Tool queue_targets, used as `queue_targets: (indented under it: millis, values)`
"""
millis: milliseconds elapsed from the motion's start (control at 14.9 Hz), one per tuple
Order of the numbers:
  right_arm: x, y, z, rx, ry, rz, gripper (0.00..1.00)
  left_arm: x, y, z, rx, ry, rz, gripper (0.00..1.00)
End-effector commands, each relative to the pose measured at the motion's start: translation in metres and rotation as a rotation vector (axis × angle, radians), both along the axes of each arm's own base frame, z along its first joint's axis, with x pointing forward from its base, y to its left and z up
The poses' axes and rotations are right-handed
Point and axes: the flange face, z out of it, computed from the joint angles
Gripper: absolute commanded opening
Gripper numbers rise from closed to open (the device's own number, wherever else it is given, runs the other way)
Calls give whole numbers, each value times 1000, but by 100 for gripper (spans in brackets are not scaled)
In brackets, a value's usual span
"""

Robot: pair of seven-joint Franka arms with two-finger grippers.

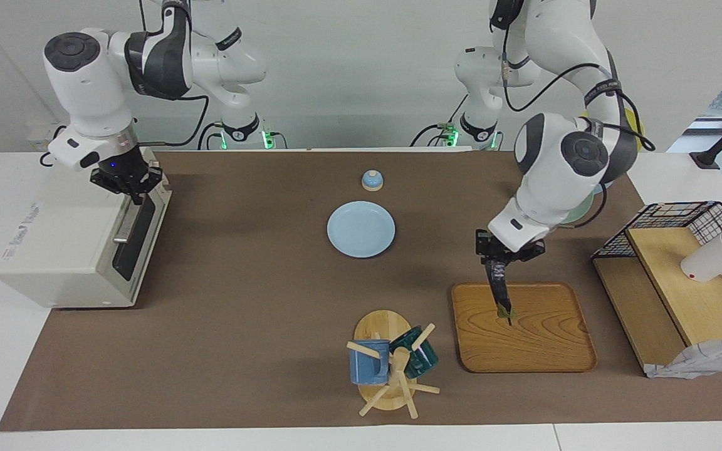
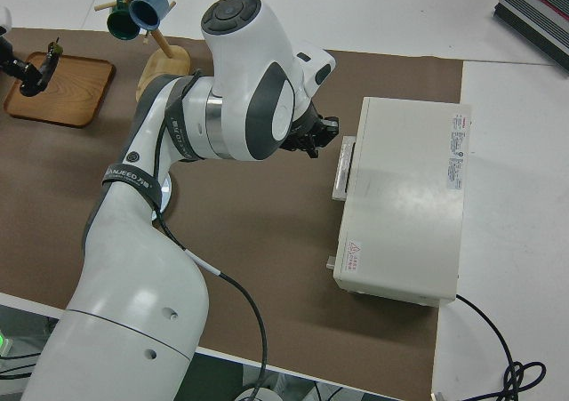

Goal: Put eggplant into oven
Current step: 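Carry the eggplant over the blue plate while the right gripper reaches the oven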

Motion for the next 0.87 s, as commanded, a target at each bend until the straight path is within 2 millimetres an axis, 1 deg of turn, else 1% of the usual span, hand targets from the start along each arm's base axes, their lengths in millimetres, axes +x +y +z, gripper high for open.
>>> queue_targets:
  millis: [0, 135, 202, 269, 404, 471, 606, 673, 807]
  values:
    - [-4, -10, -15, -15, -11, -34, 0, -54, -31, 9, 7, 31, 49, 0]
    - [-3, -13, -22, -16, -4, -36, 0, -88, -70, 8, -13, 55, 73, 0]
    - [-3, -23, -24, -16, -7, -46, 0, -98, -85, 4, -13, 56, 75, 0]
    - [-4, -28, -31, -15, -5, -43, 0, -110, -101, 3, -16, 45, 86, 0]
    - [-4, -28, -38, -14, -8, -42, 0, -133, -129, -6, -39, 11, 105, 0]
    - [-5, -33, -39, -13, -5, -51, 0, -145, -143, -14, -58, -2, 108, 0]
    - [-7, -32, -44, -12, 5, -56, 0, -168, -175, -38, -84, -26, 107, 0]
    - [-8, -31, -47, -11, 9, -55, 0, -177, -183, -52, -95, -41, 109, 0]
    - [-8, -28, -54, -9, 11, -51, 0, -191, -192, -75, -110, -63, 96, 0]
